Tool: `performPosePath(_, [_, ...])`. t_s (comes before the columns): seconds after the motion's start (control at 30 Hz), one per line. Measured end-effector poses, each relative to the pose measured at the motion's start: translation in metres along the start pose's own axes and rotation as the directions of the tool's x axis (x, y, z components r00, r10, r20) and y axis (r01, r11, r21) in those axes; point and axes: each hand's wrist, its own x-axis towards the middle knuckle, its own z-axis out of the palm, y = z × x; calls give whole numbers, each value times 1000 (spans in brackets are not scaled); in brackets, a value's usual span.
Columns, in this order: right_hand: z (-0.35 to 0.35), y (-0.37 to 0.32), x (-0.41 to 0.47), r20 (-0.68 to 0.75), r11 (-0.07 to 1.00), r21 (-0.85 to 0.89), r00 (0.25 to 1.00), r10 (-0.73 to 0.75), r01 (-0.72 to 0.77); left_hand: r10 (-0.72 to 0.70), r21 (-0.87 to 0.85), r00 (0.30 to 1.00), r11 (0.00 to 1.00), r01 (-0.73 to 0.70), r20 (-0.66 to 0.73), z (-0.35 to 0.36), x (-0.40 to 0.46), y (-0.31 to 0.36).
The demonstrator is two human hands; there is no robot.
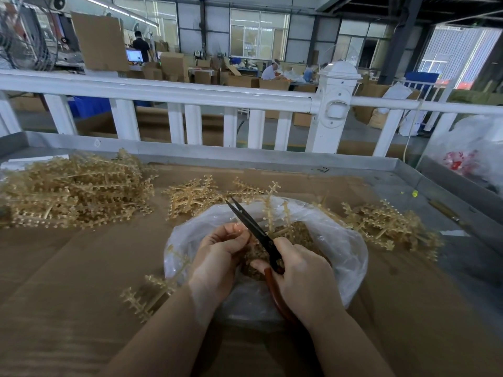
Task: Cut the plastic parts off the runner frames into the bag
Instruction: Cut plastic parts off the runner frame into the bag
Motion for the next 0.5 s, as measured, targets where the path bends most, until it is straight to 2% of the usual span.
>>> performPosePath(0.33, [-2, -1, 1, -41, 1000, -10, 999, 26, -27, -3, -17, 1000, 1000, 3, -2, 2, 0, 1])
performPosePath(0.5, [-2, -1, 0, -14, 1000, -1, 1000, 24, -24, 1, -27, 1000, 1000, -1, -2, 3, -2, 1])
